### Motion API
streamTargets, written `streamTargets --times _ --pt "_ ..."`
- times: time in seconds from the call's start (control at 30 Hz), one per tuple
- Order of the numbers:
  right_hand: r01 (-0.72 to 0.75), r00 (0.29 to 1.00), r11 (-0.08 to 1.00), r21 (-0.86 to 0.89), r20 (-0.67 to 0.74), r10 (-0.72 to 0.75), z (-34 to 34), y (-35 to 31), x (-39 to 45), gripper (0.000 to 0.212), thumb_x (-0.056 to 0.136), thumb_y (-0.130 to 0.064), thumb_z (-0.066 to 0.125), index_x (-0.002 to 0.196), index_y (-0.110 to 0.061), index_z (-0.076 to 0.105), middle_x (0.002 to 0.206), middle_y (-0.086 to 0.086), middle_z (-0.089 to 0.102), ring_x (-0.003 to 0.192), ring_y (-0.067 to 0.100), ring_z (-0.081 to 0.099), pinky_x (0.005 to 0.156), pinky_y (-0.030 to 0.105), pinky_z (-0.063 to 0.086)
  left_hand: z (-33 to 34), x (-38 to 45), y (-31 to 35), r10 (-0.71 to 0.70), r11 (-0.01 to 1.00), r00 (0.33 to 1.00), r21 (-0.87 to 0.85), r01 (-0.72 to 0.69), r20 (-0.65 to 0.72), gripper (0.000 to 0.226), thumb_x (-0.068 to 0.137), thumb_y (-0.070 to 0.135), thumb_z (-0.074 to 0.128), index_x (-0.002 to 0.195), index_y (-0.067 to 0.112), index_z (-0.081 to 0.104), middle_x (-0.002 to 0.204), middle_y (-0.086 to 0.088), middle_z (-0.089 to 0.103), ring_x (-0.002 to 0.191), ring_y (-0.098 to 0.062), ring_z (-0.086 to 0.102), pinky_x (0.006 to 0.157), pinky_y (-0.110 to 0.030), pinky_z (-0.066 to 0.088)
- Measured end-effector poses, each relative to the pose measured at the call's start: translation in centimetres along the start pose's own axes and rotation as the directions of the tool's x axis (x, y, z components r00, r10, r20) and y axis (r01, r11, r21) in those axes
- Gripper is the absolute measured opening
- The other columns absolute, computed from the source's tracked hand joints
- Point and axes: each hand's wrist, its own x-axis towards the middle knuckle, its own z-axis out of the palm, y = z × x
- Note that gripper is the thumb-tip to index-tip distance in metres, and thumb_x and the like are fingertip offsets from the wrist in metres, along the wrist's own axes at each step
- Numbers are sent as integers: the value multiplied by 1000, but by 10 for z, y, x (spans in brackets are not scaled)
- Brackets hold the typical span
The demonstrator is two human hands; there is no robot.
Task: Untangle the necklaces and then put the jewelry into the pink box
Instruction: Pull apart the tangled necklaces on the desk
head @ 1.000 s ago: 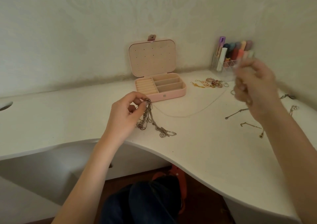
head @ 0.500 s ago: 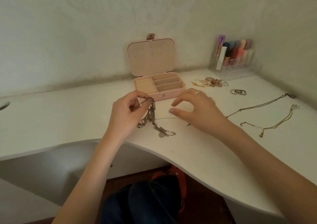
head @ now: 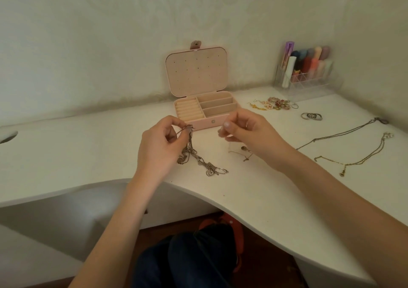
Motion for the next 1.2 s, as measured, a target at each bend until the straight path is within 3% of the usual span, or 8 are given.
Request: streamTargets --times 0.13,0.23,0.47,0.7,0.83,0.93,1.1,1.2 --pt "24 999 958 286 34 -35 4 -10 -1 16 98 -12 45 82 -11 49 84 11 60 84 15 62 92 30 52 4 -5 6 33 985 999 167 -34 8 10 86 30 65 77 26 62 42 5 37 43 -12 36 48 -27 25" --pt "-54 997 884 464 72 23 8 -18 -5 19 99 -14 41 82 -12 46 59 -2 35 53 9 37 69 23 52 4 -5 9 52 979 999 196 -54 14 29 93 36 57 69 21 63 40 4 36 42 -16 34 47 -27 21" --pt "-87 996 891 446 42 76 4 -22 -7 16 98 -17 45 84 -11 51 48 -13 32 48 7 20 45 16 29 3 -7 19 2 987 1000 160 1 -24 26 97 29 46 114 33 65 57 9 59 56 -12 56 55 -29 39" --pt "-60 994 856 514 -44 96 -10 -21 -2 12 96 -19 49 94 -11 57 48 -13 33 47 6 19 43 16 28 0 0 17 -109 991 993 -83 105 -42 22 96 13 47 100 24 66 65 5 65 53 -9 63 58 -26 51" --pt "-56 995 920 388 -59 85 -12 -21 -2 12 96 -17 51 96 -9 60 58 -16 57 51 8 20 44 16 28 0 0 18 -83 994 995 60 86 -46 20 86 13 56 93 28 67 72 10 63 72 -9 59 69 -28 48" --pt "-24 998 978 207 -56 37 -14 -21 -2 14 92 -22 58 90 -13 69 59 1 43 51 10 24 46 18 34 2 -2 24 -48 986 998 163 41 38 24 80 11 59 94 29 66 93 10 61 96 -13 53 83 -29 41" --pt "50 997 950 -308 71 -29 -23 -28 -7 10 86 -31 66 86 -25 73 64 10 56 59 9 48 59 22 42 14 -10 42 58 996 948 -76 -36 314 37 81 9 64 110 32 63 104 26 63 104 15 52 92 -5 34" --pt "28 990 922 -386 135 27 -33 -31 -11 12 85 -32 67 83 -24 74 71 -3 69 66 13 62 64 27 51 29 -18 53 31 974 897 -214 72 441 34 84 19 69 117 25 63 90 13 74 95 5 64 91 -13 43"
